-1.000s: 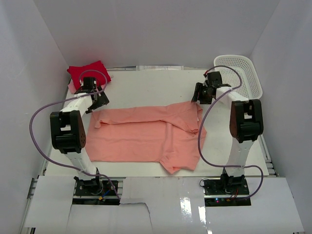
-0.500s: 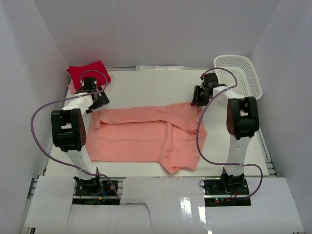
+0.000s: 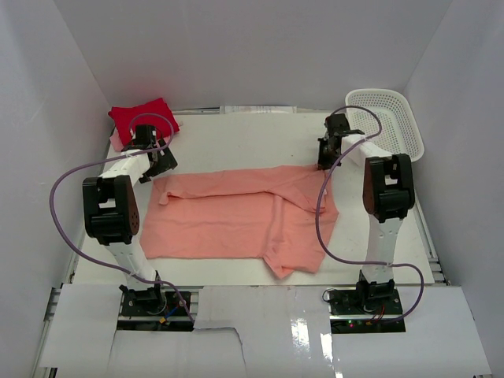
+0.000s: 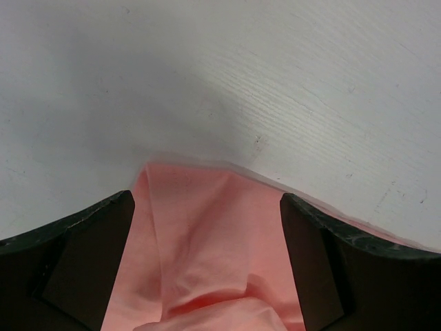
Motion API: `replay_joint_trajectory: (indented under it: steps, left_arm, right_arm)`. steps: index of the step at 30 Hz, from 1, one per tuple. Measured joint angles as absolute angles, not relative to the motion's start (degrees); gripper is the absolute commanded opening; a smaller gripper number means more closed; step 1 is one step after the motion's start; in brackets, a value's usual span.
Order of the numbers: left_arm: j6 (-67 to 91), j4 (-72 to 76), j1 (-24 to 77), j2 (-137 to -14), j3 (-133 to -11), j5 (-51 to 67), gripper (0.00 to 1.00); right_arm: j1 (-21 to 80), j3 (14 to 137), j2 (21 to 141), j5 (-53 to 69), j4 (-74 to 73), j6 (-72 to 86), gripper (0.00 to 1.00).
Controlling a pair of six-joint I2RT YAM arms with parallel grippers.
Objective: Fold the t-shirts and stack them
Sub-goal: Fold the flattened tshirt in 1/3 of the way
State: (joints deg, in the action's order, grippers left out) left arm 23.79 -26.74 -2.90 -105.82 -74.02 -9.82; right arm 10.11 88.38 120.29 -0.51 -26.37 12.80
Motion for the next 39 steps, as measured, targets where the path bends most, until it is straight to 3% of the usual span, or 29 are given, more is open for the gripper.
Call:
replay_joint_trajectory:
  steps: [14,31,39]
  left_arm:
    - [24.0,-27.2,-2.9,-105.8,-74.0,-6.6,0.98]
    - [34.6,-30.2,-12.7,-95.6,-69.5,16.2,0.98]
    - [44.2,-26.6,-16.0,-83.3,-53.9,27.3,0.98]
  right_arm:
    - [9.4,99.6,126.0,-6.9,-30.4,11.4,0.08]
    - [9.3,99.7,126.8,-6.5,-30.5,11.4,0.08]
    - [9.3,99.7,126.8,-6.0,-30.5,11.4,0.08]
